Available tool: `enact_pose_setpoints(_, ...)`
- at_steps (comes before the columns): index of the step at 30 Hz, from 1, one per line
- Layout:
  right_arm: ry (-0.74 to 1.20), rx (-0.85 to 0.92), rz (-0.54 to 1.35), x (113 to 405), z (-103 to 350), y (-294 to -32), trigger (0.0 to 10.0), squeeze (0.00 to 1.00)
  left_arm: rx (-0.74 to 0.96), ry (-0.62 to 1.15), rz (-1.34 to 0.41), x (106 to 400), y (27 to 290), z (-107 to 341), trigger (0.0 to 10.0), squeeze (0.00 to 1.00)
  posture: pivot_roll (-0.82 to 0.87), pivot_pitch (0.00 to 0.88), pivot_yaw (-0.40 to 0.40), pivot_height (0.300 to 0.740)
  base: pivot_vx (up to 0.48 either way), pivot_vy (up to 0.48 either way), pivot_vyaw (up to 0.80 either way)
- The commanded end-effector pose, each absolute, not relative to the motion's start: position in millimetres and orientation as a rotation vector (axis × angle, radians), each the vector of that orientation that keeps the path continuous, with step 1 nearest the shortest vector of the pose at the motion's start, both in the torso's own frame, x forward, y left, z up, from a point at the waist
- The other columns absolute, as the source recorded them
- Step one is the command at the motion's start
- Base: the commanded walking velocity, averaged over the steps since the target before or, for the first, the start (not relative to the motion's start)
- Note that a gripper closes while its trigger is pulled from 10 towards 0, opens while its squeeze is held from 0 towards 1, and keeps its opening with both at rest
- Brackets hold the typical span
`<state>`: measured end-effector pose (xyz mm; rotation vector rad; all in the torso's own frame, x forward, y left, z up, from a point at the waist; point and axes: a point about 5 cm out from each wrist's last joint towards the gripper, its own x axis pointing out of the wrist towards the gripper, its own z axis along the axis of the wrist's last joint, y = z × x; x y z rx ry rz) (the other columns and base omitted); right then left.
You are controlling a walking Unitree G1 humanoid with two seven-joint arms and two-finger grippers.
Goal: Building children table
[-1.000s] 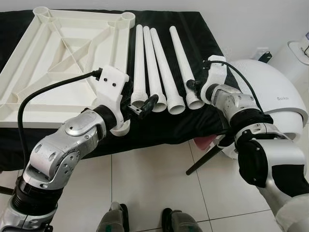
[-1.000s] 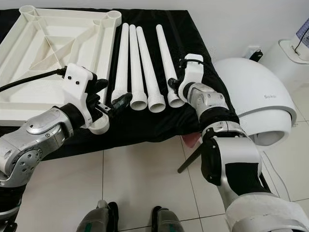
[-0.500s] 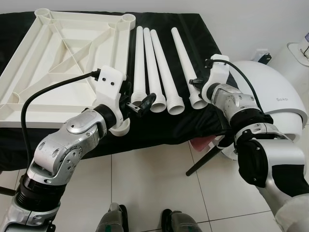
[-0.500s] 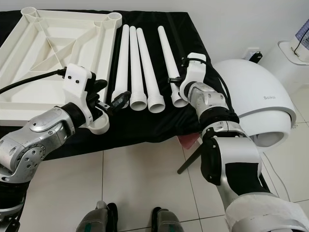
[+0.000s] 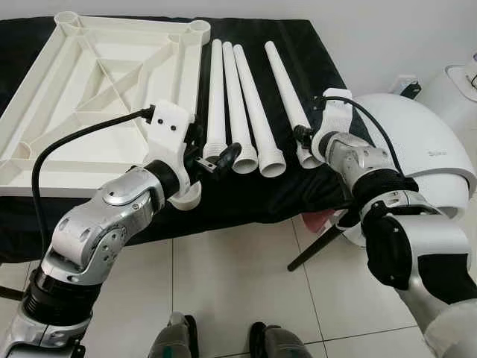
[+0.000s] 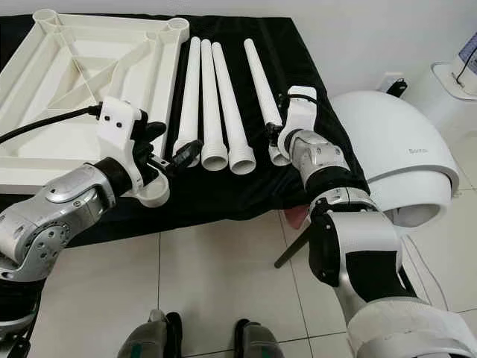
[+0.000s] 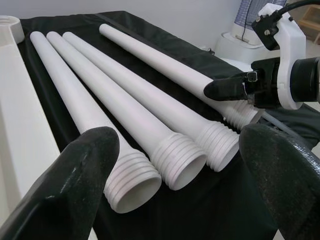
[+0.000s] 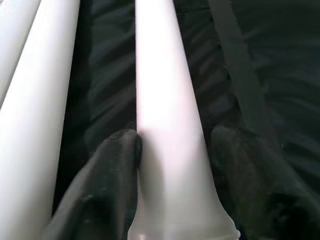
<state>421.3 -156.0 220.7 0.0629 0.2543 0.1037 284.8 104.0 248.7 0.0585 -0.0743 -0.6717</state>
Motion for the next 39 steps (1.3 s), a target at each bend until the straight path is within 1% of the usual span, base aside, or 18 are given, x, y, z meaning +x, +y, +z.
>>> enact_pose_setpoints(1,0.378,0.089,0.087,416,198,-158,10.0,1.0,0.067,-0.071,-0.819,281,100,248,10.0,0.0,0.01,0.202,-0.036,0.74,0.0,0.0,0.0)
enact_pose_setpoints(4,0.417,0.063,0.048,416,200,-159,10.0,1.0,0.065,-0.067,-0.821,280,99,248,10.0,0.0,0.01,0.205,-0.036,0.74,0.0,0.0,0.0)
enact_pose_setpoints(5,0.446,0.063,0.032,416,199,-160,10.0,0.87,0.063,-0.065,-0.821,280,99,247,10.0,0.0,0.01,0.207,-0.038,0.74,0.0,0.0,0.0)
enact_pose_setpoints(7,0.464,0.067,0.023,415,199,-161,10.0,0.87,0.062,-0.065,-0.821,280,99,247,10.0,0.0,0.01,0.207,-0.038,0.74,0.0,0.0,0.0)
enact_pose_setpoints(8,0.485,0.059,0.015,415,198,-161,10.0,0.0,0.059,-0.063,-0.821,280,99,247,10.0,0.0,0.01,0.211,-0.039,0.74,0.0,0.0,0.0)
enact_pose_setpoints(9,0.498,0.053,0.01,414,198,-161,10.0,0.0,0.056,-0.063,-0.821,280,99,247,10.0,0.0,0.01,0.211,-0.039,0.74,0.0,0.0,0.0)
enact_pose_setpoints(15,0.596,0.166,0.002,411,198,-157,10.0,0.0,0.044,-0.058,-0.824,278,97,246,10.0,0.0,0.01,0.216,-0.043,0.74,0.0,0.0,0.0)
enact_pose_setpoints(16,0.604,0.18,0.005,411,197,-156,6.7,0.0,0.04,-0.058,-0.822,278,97,246,10.0,0.0,0.01,0.215,-0.044,0.74,0.0,0.0,0.0)
enact_pose_setpoints(18,0.609,0.19,0.007,411,198,-155,6.7,0.0,0.039,-0.057,-0.822,278,97,246,10.0,0.0,0.01,0.216,-0.045,0.74,0.0,0.0,0.0)
enact_pose_setpoints(19,0.608,0.192,0.005,411,198,-154,1.1,0.0,0.037,-0.057,-0.821,278,97,246,10.0,0.0,0.01,0.217,-0.046,0.74,0.0,0.0,0.0)
enact_pose_setpoints(20,0.608,0.192,0.005,411,198,-154,1.1,0.0,0.037,-0.057,-0.821,278,97,246,10.0,0.0,0.01,0.217,-0.046,0.74,0.0,0.0,0.0)
enact_pose_setpoints(21,0.605,0.176,0.008,411,198,-153,0.0,0.0,0.033,-0.057,-0.818,278,97,247,10.0,0.0,0.01,0.219,-0.05,0.74,0.0,0.0,0.0)
enact_pose_setpoints(30,0.552,0.129,0.006,414,206,-155,0.0,0.0,0.031,-0.062,-0.808,279,98,248,10.0,0.0,0.01,0.215,-0.05,0.74,0.0,0.0,0.0)
enact_pose_setpoints(33,0.505,0.112,0.006,417,212,-157,0.0,0.0,0.032,-0.064,-0.803,281,99,248,10.0,0.0,0.01,0.213,-0.05,0.74,0.0,0.0,0.0)
enact_pose_setpoints(35,0.402,0.089,0.013,421,224,-158,0.0,0.0,0.024,-0.069,-0.777,287,102,248,10.0,0.0,0.01,0.209,-0.049,0.74,0.0,0.0,0.0)
enact_pose_setpoints(36,0.356,0.079,0.025,423,228,-158,3.3,0.0,0.018,-0.07,-0.762,290,103,249,10.0,0.0,0.01,0.209,-0.049,0.74,0.0,0.0,0.0)
enact_pose_setpoints(37,0.304,0.091,0.038,424,234,-158,4.6,0.0,0.002,-0.077,-0.735,295,107,251,10.0,0.0,0.01,0.207,-0.046,0.74,0.0,0.0,0.0)
enact_pose_setpoints(39,0.275,0.102,0.046,425,237,-159,4.6,0.0,-0.009,-0.082,-0.719,299,109,253,10.0,0.0,0.01,0.207,-0.046,0.74,0.0,0.0,0.0)
